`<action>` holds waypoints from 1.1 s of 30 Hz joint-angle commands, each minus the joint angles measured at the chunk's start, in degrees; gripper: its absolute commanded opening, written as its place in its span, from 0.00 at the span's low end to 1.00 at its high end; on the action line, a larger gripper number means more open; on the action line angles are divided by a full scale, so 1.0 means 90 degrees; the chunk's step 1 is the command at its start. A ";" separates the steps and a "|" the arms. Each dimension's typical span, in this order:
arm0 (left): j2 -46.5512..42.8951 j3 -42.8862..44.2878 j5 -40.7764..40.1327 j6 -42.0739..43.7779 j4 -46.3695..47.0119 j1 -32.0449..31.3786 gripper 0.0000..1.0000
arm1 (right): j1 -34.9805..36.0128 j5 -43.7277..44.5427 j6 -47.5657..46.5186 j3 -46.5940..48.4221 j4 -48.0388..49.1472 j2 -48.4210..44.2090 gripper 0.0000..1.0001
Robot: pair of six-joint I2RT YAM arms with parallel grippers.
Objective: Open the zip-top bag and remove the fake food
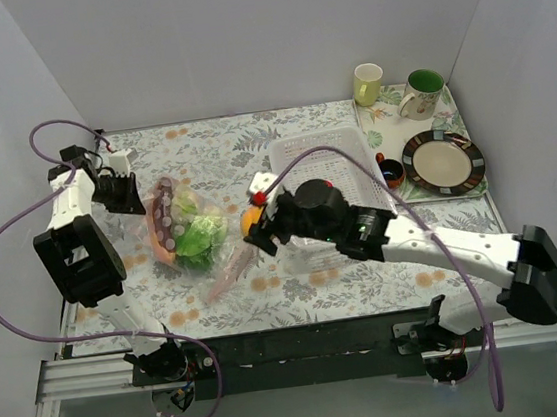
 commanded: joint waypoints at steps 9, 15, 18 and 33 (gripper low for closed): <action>-0.0688 -0.0545 0.0459 -0.0084 -0.0607 -0.0158 0.00 | -0.2322 0.2538 0.1335 -0.0151 -0.1851 0.0445 0.24; -0.0571 -0.1219 -0.0449 -0.0083 0.0154 -0.0158 0.00 | -0.2244 0.2695 0.1258 -0.0073 -0.1502 0.0163 0.98; -0.0493 -0.1473 -0.1004 -0.0152 0.0769 -0.0187 0.00 | -0.1874 0.3005 0.0878 0.0278 -0.1570 0.0094 0.98; -0.0074 -0.1327 -0.1495 -0.0474 0.1268 -0.0431 0.00 | 0.0061 0.1682 0.0241 -0.0851 -0.0029 -0.0267 0.98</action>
